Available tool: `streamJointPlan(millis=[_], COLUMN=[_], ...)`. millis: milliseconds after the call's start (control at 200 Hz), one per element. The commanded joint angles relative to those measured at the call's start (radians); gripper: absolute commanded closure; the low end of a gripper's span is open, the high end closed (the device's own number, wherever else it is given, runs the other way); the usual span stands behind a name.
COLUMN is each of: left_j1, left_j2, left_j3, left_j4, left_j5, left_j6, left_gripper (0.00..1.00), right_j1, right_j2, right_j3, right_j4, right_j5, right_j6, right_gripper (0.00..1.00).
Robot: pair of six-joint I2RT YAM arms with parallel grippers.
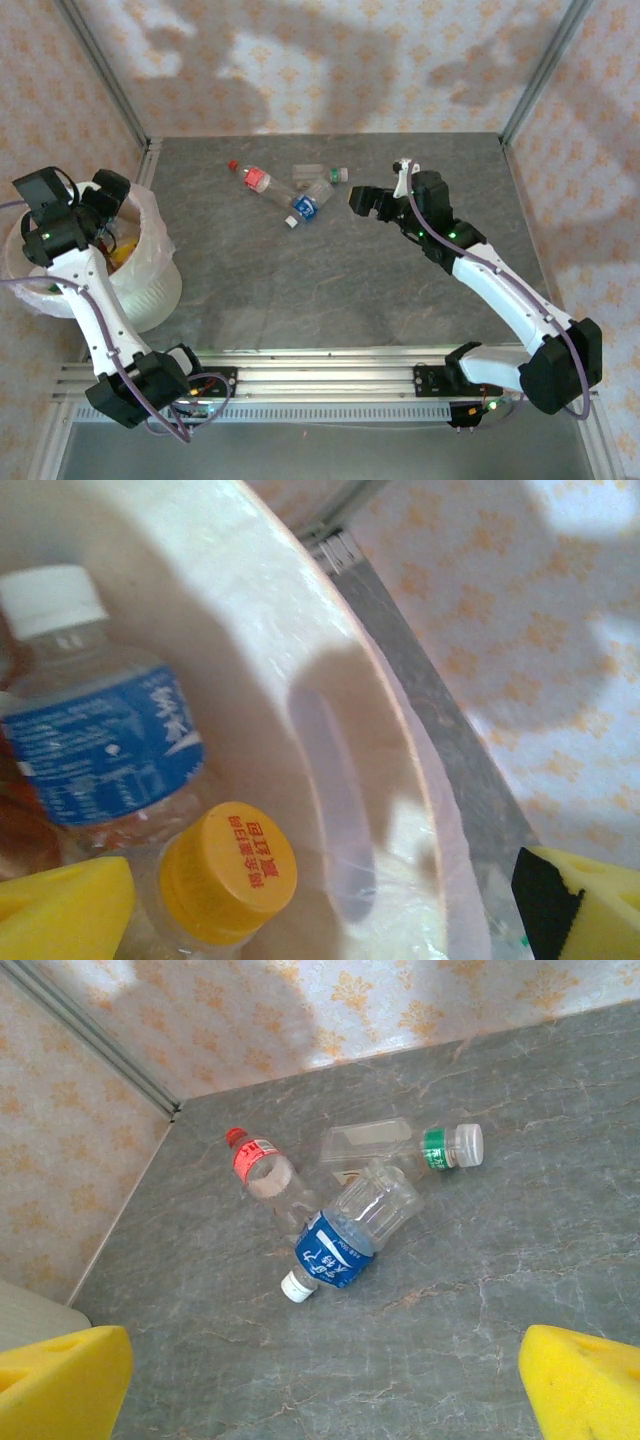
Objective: Put the plastic bottles in the bin
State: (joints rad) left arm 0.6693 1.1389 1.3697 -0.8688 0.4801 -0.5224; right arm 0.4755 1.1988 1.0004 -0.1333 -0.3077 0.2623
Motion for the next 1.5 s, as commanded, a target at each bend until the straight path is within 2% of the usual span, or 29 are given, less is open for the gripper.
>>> streamJointPlan(millis=[0,125,390,515,661,876,961,1076,1171,1336,1496], left_j1=[-0.002,-0.002,-0.02,-0.135,-0.331,-0.655,-0.782,-0.925,-0.978,-1.022,-1.021], left_j2=[0.027,-0.015,-0.103,-0.14,-0.122,-0.061,-0.002,0.109,0.216,0.382,0.514], left_j3=[0.045,0.07,0.127,0.151,0.201,0.198,0.2,0.225,0.262,0.305,0.34], left_j4=[-0.121,-0.094,0.026,0.09,0.133,0.214,0.228,0.204,0.167,0.168,0.154], left_j5=[0.036,0.018,0.218,0.213,0.198,0.045,-0.027,-0.184,-0.254,-0.339,-0.55], left_j6=[0.054,0.037,-0.033,-0.057,-0.077,-0.1,-0.099,-0.111,-0.142,-0.188,-0.247], left_gripper=[0.01,0.0,0.0,0.0,0.0,0.0,0.0,0.0,0.0,0.0,0.0], right_j1=[0.005,0.005,0.005,0.005,0.005,0.006,0.005,0.005,0.006,0.005,0.003], right_j2=[-0.01,-0.009,-0.034,-0.058,-0.074,-0.104,-0.129,-0.179,-0.227,-0.294,-0.349], right_j3=[-0.001,-0.004,-0.019,-0.044,-0.061,-0.093,-0.119,-0.164,-0.201,-0.232,-0.239], right_j4=[0.022,0.024,0.012,0.029,0.035,0.036,0.039,0.035,0.011,-0.062,-0.128], right_j5=[0.001,0.002,0.02,0.04,0.048,0.076,0.131,0.251,0.316,0.341,0.366], right_j6=[0.008,0.009,0.004,0.003,0.006,0.042,0.076,0.131,0.16,0.163,0.154], right_gripper=[0.01,0.01,0.01,0.01,0.01,0.01,0.01,0.01,0.01,0.01,0.01])
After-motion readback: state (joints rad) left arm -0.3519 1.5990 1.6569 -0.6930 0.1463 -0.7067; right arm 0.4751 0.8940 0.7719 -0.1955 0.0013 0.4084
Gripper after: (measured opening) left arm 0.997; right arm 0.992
